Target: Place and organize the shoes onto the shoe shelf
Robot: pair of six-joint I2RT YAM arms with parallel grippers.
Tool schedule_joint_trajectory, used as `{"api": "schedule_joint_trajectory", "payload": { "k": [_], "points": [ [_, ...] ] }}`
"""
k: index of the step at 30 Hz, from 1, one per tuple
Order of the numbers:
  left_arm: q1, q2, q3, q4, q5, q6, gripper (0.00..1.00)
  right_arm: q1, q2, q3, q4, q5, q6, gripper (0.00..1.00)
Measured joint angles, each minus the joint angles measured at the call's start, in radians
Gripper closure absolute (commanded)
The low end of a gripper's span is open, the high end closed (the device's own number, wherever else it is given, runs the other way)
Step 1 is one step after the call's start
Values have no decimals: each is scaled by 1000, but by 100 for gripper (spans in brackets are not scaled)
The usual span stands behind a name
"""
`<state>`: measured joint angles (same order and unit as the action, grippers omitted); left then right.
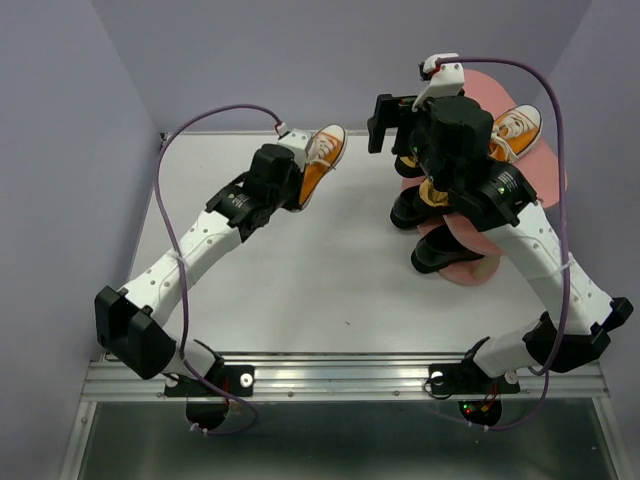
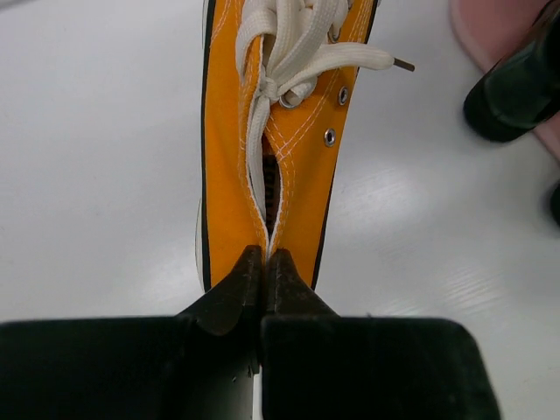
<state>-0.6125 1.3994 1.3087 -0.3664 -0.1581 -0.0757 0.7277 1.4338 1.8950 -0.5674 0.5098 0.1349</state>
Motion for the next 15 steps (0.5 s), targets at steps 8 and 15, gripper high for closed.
{"api": "schedule_joint_trajectory", "payload": {
  "k": [8, 15],
  "points": [
    [1, 67, 349, -93, 44, 98, 100, 0, -97, -1, 16, -3, 13, 0],
    [1, 194, 550, -155, 161, 142, 100, 0, -190, 0, 67, -6, 24, 0]
  ]
}}
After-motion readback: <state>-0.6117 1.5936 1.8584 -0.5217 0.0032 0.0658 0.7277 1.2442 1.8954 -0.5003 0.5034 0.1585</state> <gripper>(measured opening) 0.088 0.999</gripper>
